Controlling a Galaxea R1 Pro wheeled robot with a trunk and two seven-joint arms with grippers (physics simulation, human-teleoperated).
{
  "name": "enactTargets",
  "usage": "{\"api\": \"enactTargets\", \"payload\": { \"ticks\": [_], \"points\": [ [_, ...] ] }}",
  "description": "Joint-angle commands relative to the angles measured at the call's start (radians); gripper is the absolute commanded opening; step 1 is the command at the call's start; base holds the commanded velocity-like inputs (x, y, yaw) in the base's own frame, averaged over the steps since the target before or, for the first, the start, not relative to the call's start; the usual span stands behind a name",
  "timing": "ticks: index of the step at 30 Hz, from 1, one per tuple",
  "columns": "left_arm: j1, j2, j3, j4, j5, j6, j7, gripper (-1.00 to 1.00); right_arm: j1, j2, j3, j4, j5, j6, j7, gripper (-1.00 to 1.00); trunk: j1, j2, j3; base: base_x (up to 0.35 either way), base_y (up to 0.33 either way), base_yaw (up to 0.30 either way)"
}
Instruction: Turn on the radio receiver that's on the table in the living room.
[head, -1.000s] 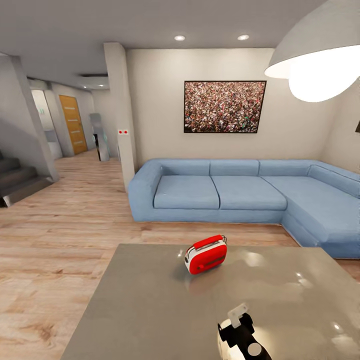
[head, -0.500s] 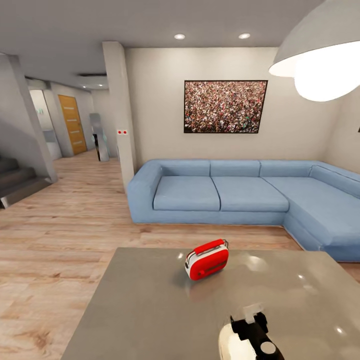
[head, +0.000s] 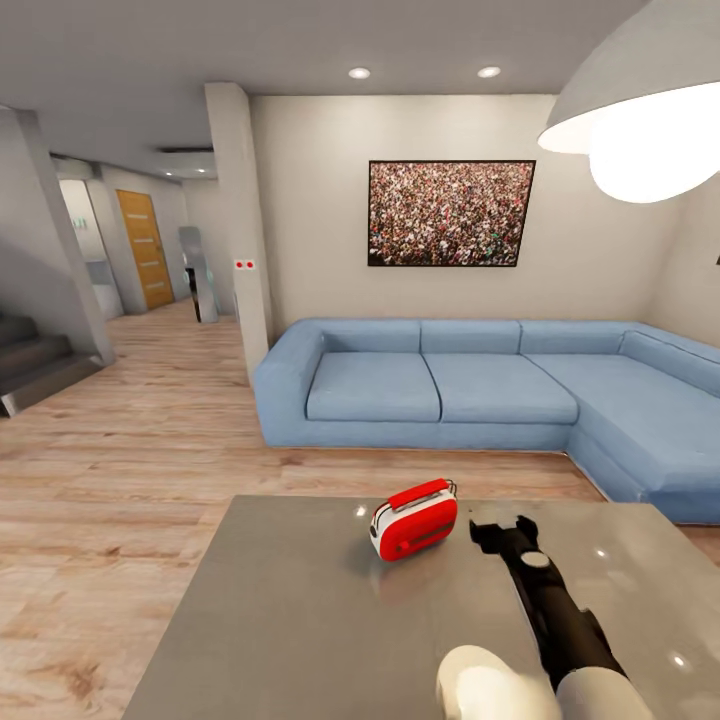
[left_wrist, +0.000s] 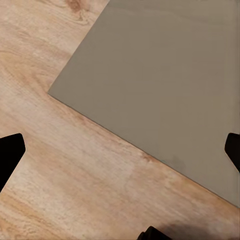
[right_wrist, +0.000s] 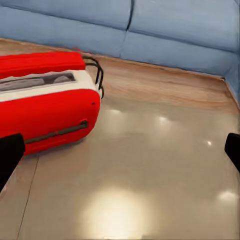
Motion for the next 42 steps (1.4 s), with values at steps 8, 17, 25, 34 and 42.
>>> {"api": "enactTargets", "payload": {
  "ticks": [8,17,25,34,42],
  "points": [
    [0.0,-0.009,-0.002,-0.002,0.003,-0.076,-0.005,1.0,-0.285,0.005,0.002,-0.001,0.0,0.267,0.002,1.0,0.0,0.0,0.0,0.0,0.0,0.0],
    [0.0,-0.047,-0.004,0.261,0.001,-0.226,-0.014,1.0,-0.506,0.061,0.057,0.007,-0.004,0.516,0.003,1.0,0.0,0.0,0.0,0.0,0.0,0.0],
    [0.0,-0.1,0.004,0.531,0.003,-0.221,-0.013,1.0,-0.58,0.09,0.058,0.095,-0.006,0.683,0.004,1.0,0.0,0.0,0.0,0.0,0.0,0.0],
    [0.0,-0.211,0.0,0.649,0.005,-0.221,-0.015,1.0,-0.584,0.089,0.057,0.162,-0.005,0.685,0.004,1.0,0.0,0.0,0.0,0.0,0.0,0.0],
    [0.0,-0.185,0.0,0.652,0.001,-0.222,-0.014,1.0,-0.584,0.089,0.05,0.242,-0.005,0.645,0.003,1.0,0.0,0.0,0.0,0.0,0.0,0.0]
  ]
}}
